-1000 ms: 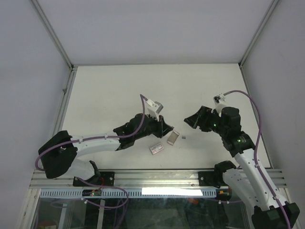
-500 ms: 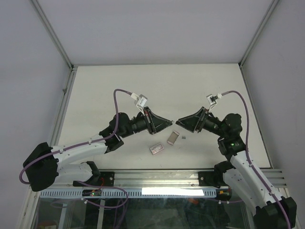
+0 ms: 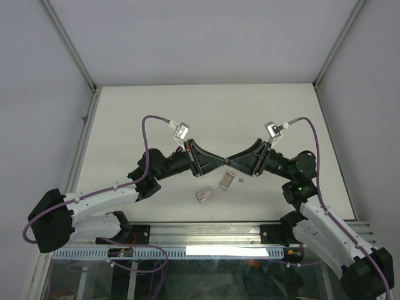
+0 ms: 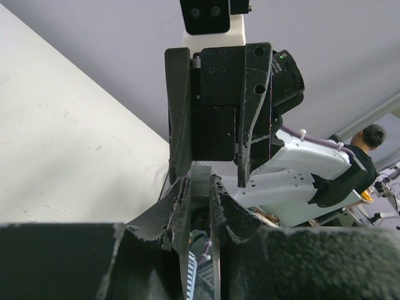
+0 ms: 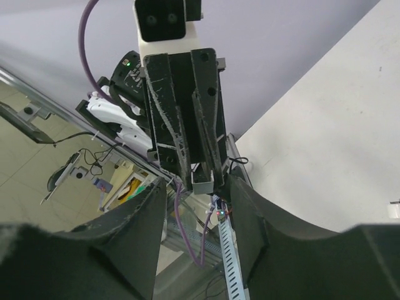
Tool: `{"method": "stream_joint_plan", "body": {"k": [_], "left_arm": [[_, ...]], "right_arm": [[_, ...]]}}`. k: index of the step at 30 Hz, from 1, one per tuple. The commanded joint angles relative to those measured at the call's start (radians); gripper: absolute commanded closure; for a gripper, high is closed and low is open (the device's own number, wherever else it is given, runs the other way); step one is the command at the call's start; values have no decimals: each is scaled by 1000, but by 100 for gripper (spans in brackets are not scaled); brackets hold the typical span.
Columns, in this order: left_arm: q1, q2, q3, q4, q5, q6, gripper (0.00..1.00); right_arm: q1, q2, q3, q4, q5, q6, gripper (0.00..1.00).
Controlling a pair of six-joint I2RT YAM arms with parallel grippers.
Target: Load the staples into the stapler
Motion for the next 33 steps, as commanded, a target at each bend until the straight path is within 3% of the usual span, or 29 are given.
{"method": "stream_joint_plan", "body": {"k": [1,20,27,30,32,33], "left_arm": [[12,-25,0,81,27,-11,85],[12,-34,-3,93,37,-15,85],[12,-35,-3,88,30,-12,84],[11,-42,-13,79,8,-11,73],[13,-56,-23,71,-13,-10,51],[15,-68,-25,53,-28,-6,42]], "right_arm": [[22,-4,11,126,28,19,54],[46,6,-5,157,99,13,72],[52,7,-7,159,108,7,84],[52,4,-2,130,113,-7,88],[51,-2,19,65,113,-11,88],[51,-6,34,20,124,-105,89]]}}
